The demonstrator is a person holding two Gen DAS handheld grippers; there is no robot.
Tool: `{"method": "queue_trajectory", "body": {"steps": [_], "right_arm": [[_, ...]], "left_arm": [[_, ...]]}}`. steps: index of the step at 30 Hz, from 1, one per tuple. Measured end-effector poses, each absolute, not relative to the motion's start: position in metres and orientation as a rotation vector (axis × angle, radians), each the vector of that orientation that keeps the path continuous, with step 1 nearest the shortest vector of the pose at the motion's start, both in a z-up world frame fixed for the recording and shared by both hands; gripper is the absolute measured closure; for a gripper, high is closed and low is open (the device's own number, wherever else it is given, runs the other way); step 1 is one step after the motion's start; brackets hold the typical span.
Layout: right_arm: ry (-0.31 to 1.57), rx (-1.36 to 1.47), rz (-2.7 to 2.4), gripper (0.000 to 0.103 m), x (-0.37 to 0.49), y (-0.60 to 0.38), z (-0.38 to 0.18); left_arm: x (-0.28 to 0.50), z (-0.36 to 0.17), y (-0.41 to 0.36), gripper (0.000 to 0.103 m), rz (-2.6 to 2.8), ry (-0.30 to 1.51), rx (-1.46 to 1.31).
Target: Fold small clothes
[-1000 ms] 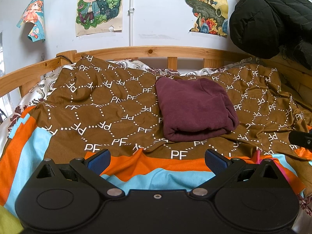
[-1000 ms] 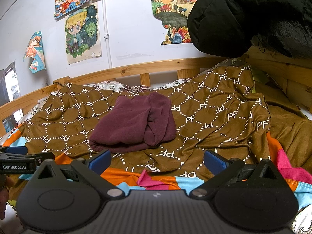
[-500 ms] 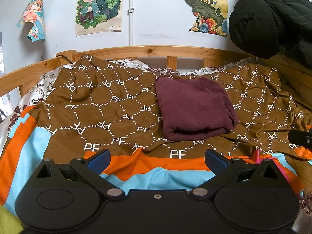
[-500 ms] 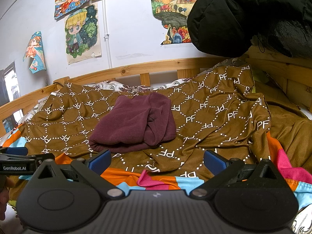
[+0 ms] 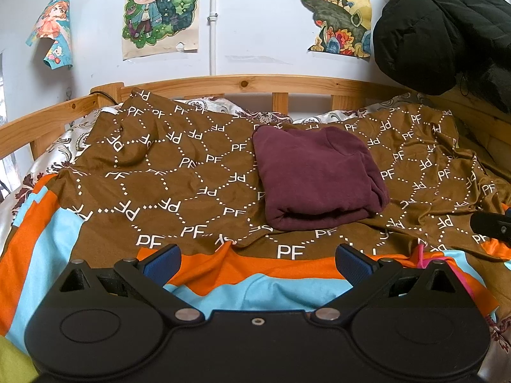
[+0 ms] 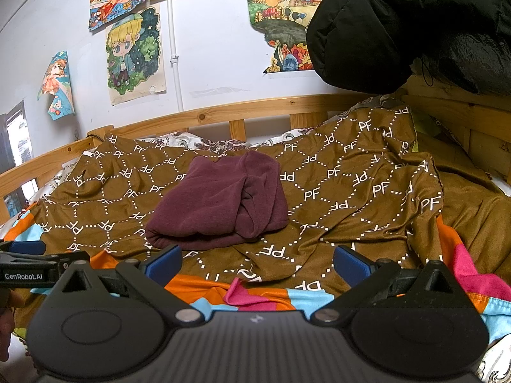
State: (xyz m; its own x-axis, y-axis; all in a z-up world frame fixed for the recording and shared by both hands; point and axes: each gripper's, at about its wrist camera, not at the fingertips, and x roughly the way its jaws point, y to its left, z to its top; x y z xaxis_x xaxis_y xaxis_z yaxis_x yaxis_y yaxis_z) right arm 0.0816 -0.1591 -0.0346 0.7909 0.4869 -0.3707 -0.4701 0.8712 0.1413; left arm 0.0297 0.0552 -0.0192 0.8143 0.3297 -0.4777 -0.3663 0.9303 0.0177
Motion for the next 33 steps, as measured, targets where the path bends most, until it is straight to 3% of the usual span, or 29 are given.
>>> {"method": "queue_trajectory", "body": {"steps": [33], "right_arm": [[0.412, 0.042, 0.515, 0.0, 0.0811, -0.1588, -0.0341]], "left_arm": [[0.0275, -0.0146, 0.0595, 0.001, 0.418, 0.492, -0.074]]}}
